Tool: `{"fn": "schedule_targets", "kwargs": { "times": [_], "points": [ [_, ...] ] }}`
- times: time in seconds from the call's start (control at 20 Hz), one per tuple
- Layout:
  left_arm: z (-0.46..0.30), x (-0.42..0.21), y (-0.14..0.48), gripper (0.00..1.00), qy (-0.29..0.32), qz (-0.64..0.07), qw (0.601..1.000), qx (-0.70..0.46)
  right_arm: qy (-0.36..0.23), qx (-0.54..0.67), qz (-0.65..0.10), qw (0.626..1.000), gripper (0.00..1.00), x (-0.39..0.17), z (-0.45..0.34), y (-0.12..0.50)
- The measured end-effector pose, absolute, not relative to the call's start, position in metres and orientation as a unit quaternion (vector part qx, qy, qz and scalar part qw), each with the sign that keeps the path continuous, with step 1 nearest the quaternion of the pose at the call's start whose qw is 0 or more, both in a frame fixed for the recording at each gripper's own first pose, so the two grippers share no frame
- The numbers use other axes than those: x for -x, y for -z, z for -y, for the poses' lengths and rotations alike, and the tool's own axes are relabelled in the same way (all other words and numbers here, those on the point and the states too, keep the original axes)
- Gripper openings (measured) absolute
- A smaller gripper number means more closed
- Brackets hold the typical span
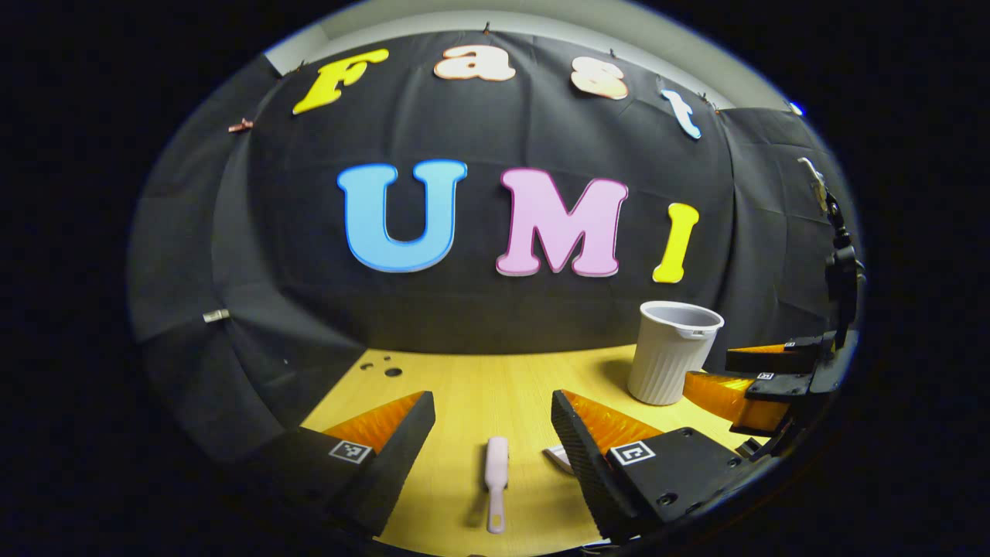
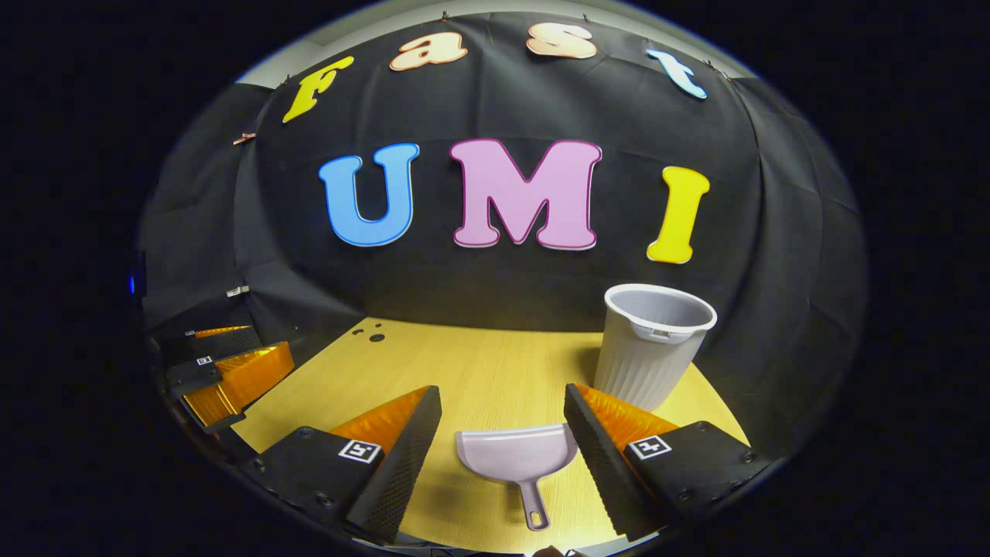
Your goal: Pick up the small broom and dustpan from the desktop, sweep the trash into the dustpan with the broom, and then empty the trash into the garbage bin.
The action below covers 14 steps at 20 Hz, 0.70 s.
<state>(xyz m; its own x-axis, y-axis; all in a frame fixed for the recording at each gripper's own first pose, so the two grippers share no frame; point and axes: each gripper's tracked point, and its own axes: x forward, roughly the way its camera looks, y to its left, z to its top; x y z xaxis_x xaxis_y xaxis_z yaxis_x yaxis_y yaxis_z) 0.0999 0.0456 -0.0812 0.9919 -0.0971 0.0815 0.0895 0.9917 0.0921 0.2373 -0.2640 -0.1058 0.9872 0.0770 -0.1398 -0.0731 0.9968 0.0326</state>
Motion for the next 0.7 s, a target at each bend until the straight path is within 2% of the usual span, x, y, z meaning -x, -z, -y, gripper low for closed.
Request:
{"fn": "schedule_targets", "kwargs": {
  "times": [0.25,0.7],
  "points": [
    [-0.060,-0.060,0.086,0.96,0.051,0.059,0.996,-0.037,-0.033,-0.023,-0.036,0.999,0.99,-0.222,0.258,0.089],
    [-0.053,-0.044,0.092,0.96,0.074,0.066,0.994,-0.051,-0.018,-0.018,-0.030,0.999,0.99,-0.206,0.265,0.093]
  ]
}}
